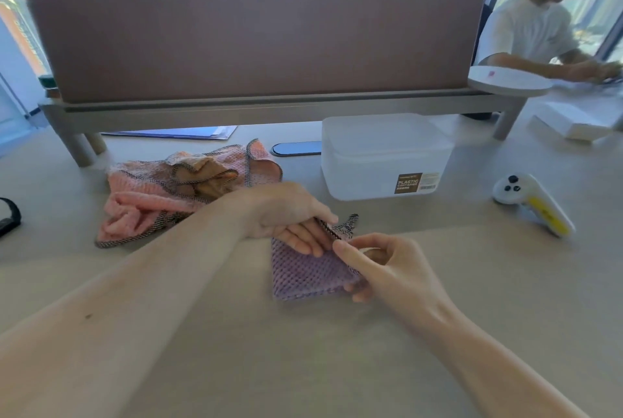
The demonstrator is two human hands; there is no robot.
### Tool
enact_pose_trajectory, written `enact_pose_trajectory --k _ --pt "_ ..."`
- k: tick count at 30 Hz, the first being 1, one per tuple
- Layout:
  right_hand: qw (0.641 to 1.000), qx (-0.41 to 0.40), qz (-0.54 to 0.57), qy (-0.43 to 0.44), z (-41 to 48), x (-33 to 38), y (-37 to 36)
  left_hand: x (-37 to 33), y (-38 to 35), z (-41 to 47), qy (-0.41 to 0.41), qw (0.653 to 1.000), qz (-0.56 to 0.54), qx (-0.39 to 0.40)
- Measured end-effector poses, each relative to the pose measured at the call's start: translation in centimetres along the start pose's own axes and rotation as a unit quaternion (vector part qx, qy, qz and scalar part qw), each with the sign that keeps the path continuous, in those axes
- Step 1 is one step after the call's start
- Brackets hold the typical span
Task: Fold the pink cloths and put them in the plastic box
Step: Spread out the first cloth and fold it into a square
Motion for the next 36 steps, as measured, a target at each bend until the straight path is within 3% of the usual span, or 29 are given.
enact_pose_trajectory --k 5,9,13,20,23,25,27,29,33,36 --pt "0.997 0.007 -0.078 0.021 1.0 -0.7 0.6 0.6 -0.2 1.2 0.004 1.0 0.02 0.022" --pt "0.991 -0.001 -0.134 0.027 1.3 -0.8 1.6 0.9 0.9 2.0 -0.017 0.99 0.127 -0.051" --pt "0.984 -0.027 -0.174 0.028 1.3 -0.9 2.0 -0.5 1.8 2.0 -0.08 0.931 0.311 -0.174" --pt "0.934 -0.083 -0.342 0.06 1.1 0.0 2.8 -0.1 1.4 1.9 -0.098 0.892 0.353 -0.264" --pt "0.89 -0.107 -0.439 0.061 0.3 0.8 2.8 -0.6 -0.3 -0.9 -0.196 0.827 0.381 -0.364" --pt "0.862 -0.125 -0.468 0.148 -0.2 2.8 1.9 0.2 -2.6 -2.8 -0.261 0.79 0.396 -0.388" --pt "0.846 -0.087 -0.467 0.241 0.0 4.1 -0.3 2.2 -4.8 -2.4 -0.213 0.807 0.438 -0.334" --pt "0.843 0.003 -0.473 0.255 1.1 3.6 -3.0 4.2 -6.1 -0.9 -0.146 0.828 0.478 -0.255" --pt "0.864 0.11 -0.47 0.143 3.2 0.5 -4.1 4.6 -6.2 -0.2 -0.162 0.84 0.456 -0.246" --pt "0.833 0.109 -0.528 0.129 3.8 -0.6 -2.7 5.1 -5.1 -0.3 -0.164 0.853 0.43 -0.246"
Point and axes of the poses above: each hand's wrist, its own z-axis towards the middle knuckle, its own y-axis out of the back of the hand, x = y × z, the point moved 7 cm from there along z, towards the middle knuckle, and after that the axes turned 3 degrees about x, right-handed, at the moved point
